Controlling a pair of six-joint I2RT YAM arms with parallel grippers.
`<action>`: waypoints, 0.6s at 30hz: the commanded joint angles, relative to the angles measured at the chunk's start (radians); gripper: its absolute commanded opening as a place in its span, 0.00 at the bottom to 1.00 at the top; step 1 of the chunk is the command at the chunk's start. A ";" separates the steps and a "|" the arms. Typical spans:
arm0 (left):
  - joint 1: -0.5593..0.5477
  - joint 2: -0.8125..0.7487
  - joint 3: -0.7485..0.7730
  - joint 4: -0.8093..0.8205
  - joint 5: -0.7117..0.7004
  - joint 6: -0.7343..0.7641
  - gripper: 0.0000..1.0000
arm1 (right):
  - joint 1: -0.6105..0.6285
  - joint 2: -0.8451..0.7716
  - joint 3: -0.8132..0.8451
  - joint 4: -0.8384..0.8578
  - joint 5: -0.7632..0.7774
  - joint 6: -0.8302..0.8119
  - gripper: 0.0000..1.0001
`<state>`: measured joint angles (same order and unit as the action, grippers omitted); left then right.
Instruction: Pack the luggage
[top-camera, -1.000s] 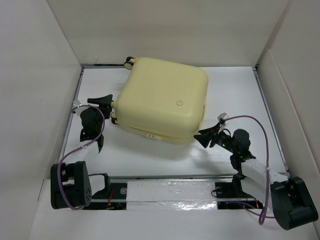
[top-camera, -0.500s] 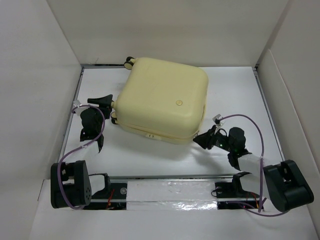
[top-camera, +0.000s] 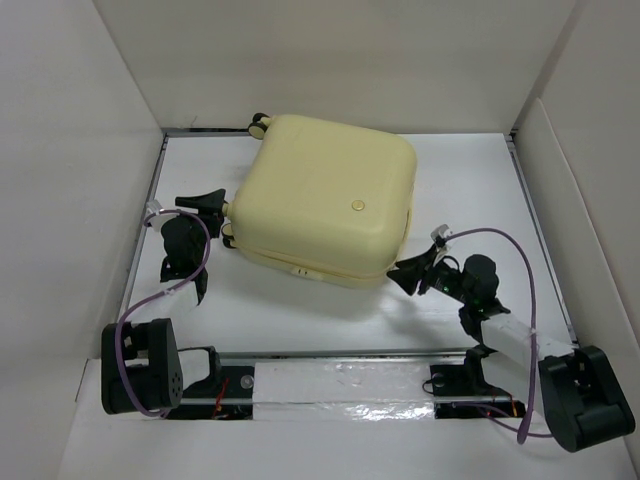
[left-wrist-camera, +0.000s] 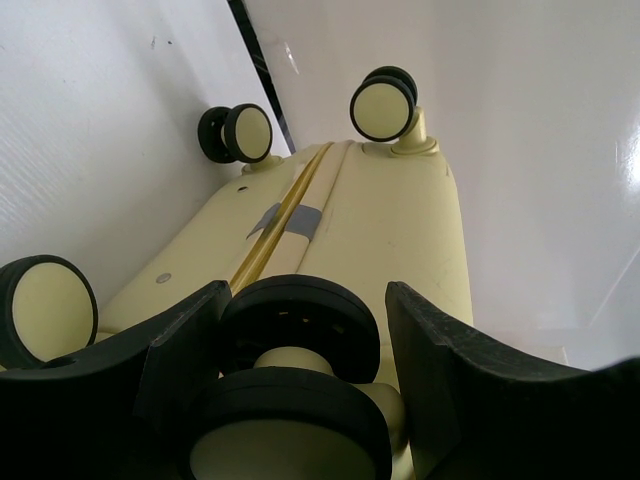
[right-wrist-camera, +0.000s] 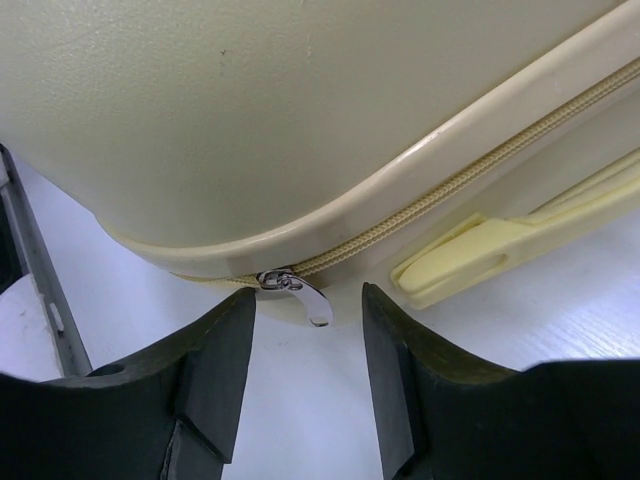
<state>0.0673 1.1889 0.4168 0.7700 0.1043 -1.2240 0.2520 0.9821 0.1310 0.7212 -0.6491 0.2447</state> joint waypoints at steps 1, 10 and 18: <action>-0.023 -0.005 0.017 0.124 0.095 0.041 0.03 | 0.009 0.023 0.058 0.035 0.017 -0.038 0.52; -0.023 -0.005 0.013 0.124 0.095 0.043 0.02 | 0.009 0.136 0.078 0.167 -0.081 -0.027 0.20; -0.023 -0.006 0.002 0.121 0.071 0.047 0.03 | 0.039 -0.002 0.032 0.090 0.028 -0.007 0.00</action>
<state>0.0673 1.1969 0.4168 0.7807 0.1028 -1.2236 0.2710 1.0431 0.1513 0.7380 -0.7006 0.2401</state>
